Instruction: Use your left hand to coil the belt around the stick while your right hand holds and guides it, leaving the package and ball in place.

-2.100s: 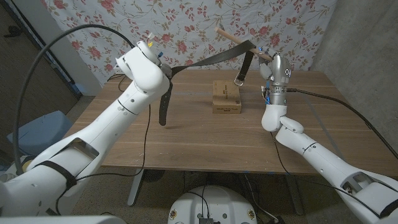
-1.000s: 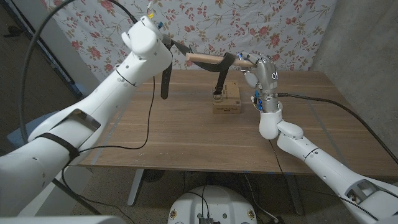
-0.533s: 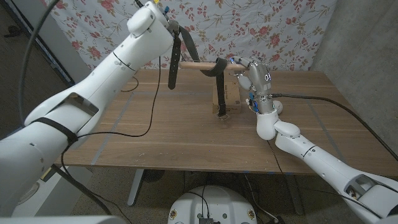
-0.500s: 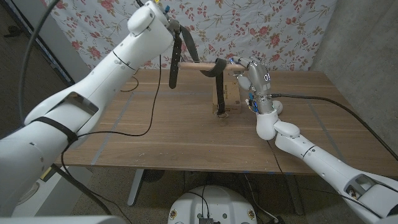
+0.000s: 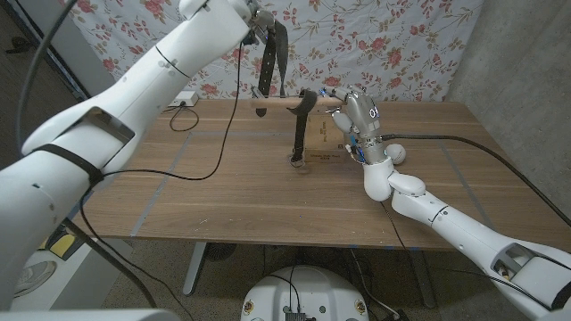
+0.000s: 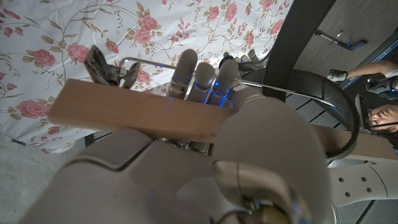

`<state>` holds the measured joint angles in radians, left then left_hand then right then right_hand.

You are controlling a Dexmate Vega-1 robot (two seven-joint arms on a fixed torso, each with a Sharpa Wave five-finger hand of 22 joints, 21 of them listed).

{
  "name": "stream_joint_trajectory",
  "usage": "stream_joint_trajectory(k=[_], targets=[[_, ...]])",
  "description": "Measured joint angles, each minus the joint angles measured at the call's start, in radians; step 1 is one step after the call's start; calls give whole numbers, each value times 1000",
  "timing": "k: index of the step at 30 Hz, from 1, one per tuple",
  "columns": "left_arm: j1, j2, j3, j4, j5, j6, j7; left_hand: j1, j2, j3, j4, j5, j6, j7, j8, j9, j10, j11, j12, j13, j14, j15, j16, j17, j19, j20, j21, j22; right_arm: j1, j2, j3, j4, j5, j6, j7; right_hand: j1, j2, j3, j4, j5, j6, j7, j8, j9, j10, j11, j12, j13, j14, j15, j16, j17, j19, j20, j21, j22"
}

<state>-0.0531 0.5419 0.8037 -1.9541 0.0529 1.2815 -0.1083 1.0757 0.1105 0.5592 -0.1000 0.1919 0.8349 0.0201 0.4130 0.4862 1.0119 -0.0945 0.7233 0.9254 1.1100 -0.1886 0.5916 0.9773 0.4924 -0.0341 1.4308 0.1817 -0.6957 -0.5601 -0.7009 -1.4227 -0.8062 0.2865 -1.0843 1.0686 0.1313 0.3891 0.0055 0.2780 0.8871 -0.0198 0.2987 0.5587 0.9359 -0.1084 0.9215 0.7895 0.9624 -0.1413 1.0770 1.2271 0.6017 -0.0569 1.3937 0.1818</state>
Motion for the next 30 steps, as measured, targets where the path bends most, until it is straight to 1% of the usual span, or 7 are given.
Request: stream_joint_trajectory(k=[1,3,10,11,20,27,30], targets=[[0,0,0,0,-9,-2,-1,-2,2,3,-2,0,0,0,-1,1,0,0,0,0,0,0,0,-2,0,0,0,0,2,1,-2,2,0,0,0,0,0,0,0,0,0,0,-2,0,0,0,0,0,0,0,0,0,0,0,0,0],[-45,14,44,-3,-36,-10,-6,-3,3,4,-3,0,1,1,-1,2,0,0,0,0,0,0,0,-2,0,0,0,0,8,4,-9,9,3,-4,4,0,0,0,0,0,0,0,-3,0,0,0,0,1,0,0,0,0,0,0,0,0],[-90,32,87,-47,-96,-44,-11,-5,5,5,-5,-1,6,-4,-7,3,0,0,-8,7,0,0,0,-5,0,0,0,0,36,22,-33,46,18,-34,26,0,0,0,0,4,0,0,-6,0,0,0,0,0,0,0,0,0,0,0,0,0],[-98,38,95,-67,-108,-55,-9,-5,5,5,-5,-1,6,-4,-8,3,0,0,-8,6,0,0,0,-5,0,0,0,0,42,26,-38,53,22,-43,32,0,0,1,1,4,0,0,-6,-1,0,0,0,0,0,0,0,0,0,0,0,0],[-96,55,91,-140,-165,-112,8,-5,5,5,-5,-1,6,-4,-12,3,0,0,-9,5,4,-4,0,-10,4,-4,0,0,75,50,-70,91,34,-86,57,1,-1,0,0,5,0,0,-10,0,0,0,0,0,0,0,0,0,0,0,0,0],[-67,66,54,-207,-219,-146,16,-5,5,5,-5,-4,19,-6,-20,3,4,-4,-12,4,8,-8,0,-19,20,-13,5,0,96,62,-93,110,41,-134,84,1,-1,0,0,4,0,0,-6,0,-1,1,0,1,0,0,3,0,0,0,0,0],[-58,66,42,-218,-240,-157,18,-5,5,0,-9,-4,19,-5,-21,3,8,0,-13,4,8,-8,0,-19,28,-12,5,0,103,66,-101,117,42,-142,88,1,-1,0,0,4,0,0,-6,0,-1,2,0,1,0,0,3,0,0,0,0,0]])
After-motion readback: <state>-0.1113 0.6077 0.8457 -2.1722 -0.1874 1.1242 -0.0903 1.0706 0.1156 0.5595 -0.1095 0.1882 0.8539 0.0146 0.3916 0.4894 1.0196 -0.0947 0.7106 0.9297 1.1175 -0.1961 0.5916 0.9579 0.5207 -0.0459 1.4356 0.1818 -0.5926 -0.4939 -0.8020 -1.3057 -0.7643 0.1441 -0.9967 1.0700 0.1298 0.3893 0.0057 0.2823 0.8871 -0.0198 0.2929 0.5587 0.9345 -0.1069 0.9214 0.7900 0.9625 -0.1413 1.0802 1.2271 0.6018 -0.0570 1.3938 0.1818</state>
